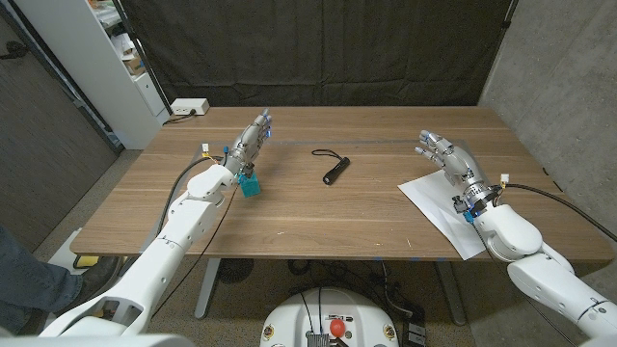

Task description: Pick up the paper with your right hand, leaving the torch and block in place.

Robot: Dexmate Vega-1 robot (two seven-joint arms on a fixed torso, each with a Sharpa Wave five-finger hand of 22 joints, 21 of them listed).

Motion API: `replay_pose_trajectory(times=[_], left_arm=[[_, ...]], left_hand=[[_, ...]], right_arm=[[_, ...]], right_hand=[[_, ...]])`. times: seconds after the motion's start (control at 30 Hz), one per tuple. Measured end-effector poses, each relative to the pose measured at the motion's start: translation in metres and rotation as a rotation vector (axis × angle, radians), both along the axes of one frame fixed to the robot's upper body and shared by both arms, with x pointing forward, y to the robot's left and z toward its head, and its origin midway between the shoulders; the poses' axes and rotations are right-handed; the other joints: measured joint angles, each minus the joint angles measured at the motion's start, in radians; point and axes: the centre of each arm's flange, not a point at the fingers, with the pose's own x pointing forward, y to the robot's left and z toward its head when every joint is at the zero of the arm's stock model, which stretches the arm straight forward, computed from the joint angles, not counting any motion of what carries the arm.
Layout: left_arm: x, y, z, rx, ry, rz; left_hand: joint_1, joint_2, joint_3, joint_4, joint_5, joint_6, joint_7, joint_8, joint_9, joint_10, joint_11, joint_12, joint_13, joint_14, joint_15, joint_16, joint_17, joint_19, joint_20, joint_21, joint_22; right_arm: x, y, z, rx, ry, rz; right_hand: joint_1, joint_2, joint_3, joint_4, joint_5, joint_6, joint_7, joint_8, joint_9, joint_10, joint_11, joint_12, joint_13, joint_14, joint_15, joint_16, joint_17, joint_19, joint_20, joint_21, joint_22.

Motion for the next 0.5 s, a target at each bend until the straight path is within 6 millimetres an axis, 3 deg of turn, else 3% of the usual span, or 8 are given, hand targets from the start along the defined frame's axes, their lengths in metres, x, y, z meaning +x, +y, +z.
replay_pose_trajectory(times=[0.5], left_arm=[[0.0001,-0.0035,0.0007,0.002,-0.001,-0.01]], left_hand=[[0.005,0.005,0.004,-0.004,0.0,0.0,0.0,0.0,0.0,0.0,0.0,0.0,0.0,0.0,0.0,0.0,0.0,0.0,0.0,-0.007,0.0]], right_arm=[[-0.0097,-0.0038,-0.0083,-0.021,-0.014,-0.046]], right_hand=[[0.0,0.0,0.001,-0.007,0.0,0.005,-0.005,0.0,0.0,0.0,0.0,0.0,0.0,0.0,0.0,0.0,-0.005,0.0,0.0,0.0,0.0]])
